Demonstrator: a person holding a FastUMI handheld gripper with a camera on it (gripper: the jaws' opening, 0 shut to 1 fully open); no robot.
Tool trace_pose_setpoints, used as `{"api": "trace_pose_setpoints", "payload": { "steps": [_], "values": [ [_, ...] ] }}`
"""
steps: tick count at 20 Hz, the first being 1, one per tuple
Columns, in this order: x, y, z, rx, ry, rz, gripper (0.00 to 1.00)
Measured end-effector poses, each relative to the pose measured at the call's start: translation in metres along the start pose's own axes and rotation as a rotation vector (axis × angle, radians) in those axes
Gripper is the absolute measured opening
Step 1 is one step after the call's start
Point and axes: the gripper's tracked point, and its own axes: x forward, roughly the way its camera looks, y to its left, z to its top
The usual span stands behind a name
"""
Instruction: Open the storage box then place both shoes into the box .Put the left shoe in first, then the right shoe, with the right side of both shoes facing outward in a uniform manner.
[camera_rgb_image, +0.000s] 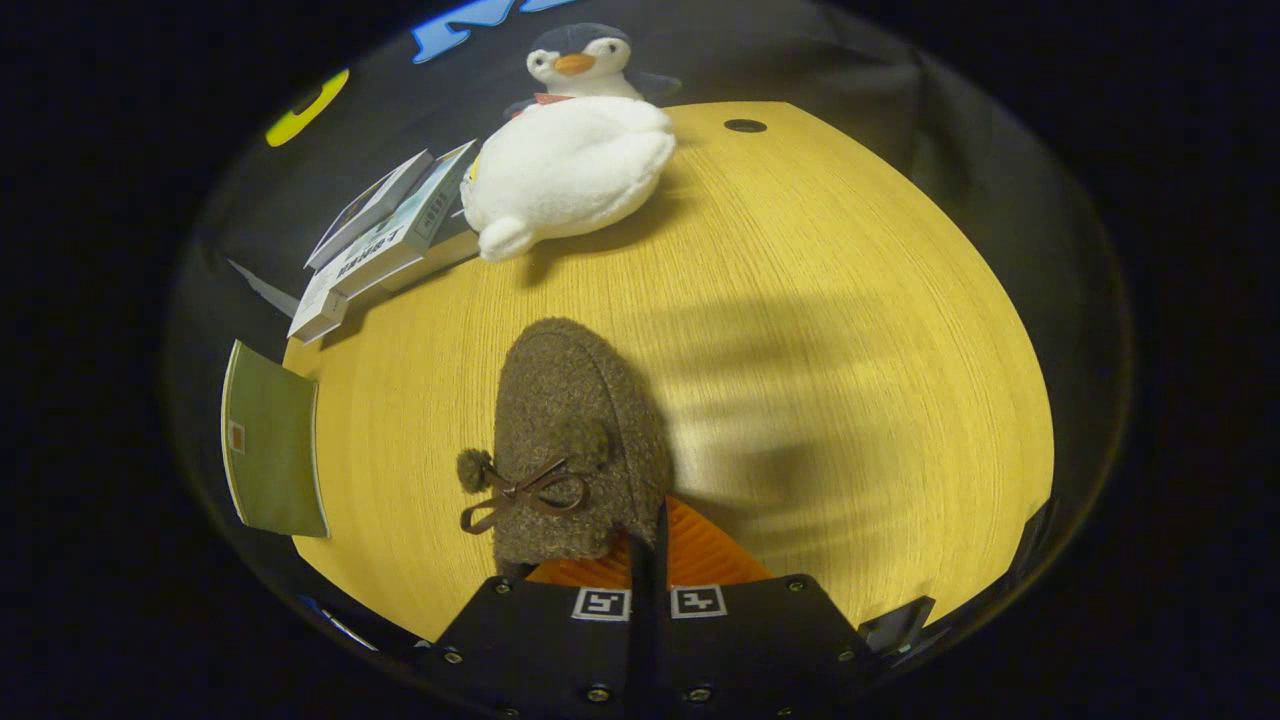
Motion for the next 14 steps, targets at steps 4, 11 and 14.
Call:
{"api": "trace_pose_setpoints", "payload": {
  "steps": [4, 11, 14],
  "values": [
    [-0.029, 0.035, 0.014, -0.004, -0.016, 0.043, 0.01],
    [-0.072, 0.12, 0.027, -0.09, 0.0, 0.124, 0.0],
    [-0.08, 0.158, 0.031, -0.123, 0.012, 0.172, 0.0]
  ]
}}
